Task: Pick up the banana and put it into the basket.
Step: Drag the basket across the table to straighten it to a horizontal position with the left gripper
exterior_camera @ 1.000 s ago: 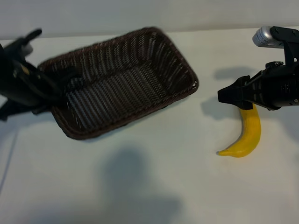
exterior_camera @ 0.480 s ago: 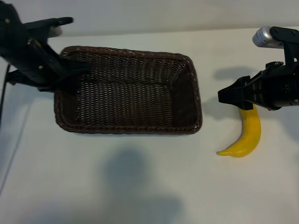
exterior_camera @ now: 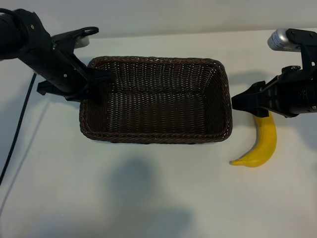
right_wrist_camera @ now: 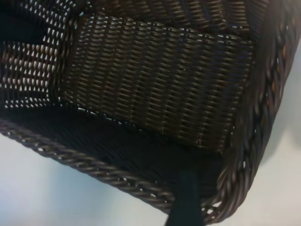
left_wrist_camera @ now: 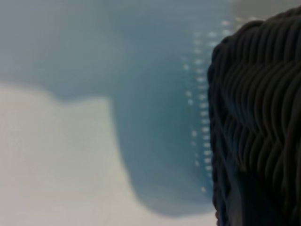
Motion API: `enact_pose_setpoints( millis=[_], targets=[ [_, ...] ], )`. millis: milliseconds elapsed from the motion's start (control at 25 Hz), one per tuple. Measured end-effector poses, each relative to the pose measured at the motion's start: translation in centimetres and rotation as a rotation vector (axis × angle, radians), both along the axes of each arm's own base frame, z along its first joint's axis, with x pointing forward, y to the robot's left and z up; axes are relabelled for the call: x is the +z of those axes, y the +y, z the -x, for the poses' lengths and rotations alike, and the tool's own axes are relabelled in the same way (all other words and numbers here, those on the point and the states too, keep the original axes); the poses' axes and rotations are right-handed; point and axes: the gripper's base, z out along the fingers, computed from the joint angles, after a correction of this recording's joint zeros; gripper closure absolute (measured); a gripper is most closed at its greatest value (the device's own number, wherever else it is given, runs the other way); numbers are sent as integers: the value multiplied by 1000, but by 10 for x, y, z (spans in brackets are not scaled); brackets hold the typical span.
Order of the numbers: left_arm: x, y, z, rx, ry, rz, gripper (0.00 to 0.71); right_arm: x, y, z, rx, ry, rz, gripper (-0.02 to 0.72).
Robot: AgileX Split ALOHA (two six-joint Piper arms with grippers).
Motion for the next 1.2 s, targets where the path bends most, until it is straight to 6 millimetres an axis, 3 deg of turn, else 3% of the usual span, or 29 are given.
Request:
enact_pose_setpoints(
  millis=[640, 1000, 1200],
  targets=[
    [-11, 3, -4, -6, 0, -35, 541, 0, 0, 0, -4, 4, 3, 107],
    [-10, 5, -4, -17, -8, -55, 200, 0, 0, 0, -5, 4, 3, 107],
    [9, 7, 1, -36, -36, -66, 159, 0, 0, 0, -5, 4, 3, 107]
  ],
)
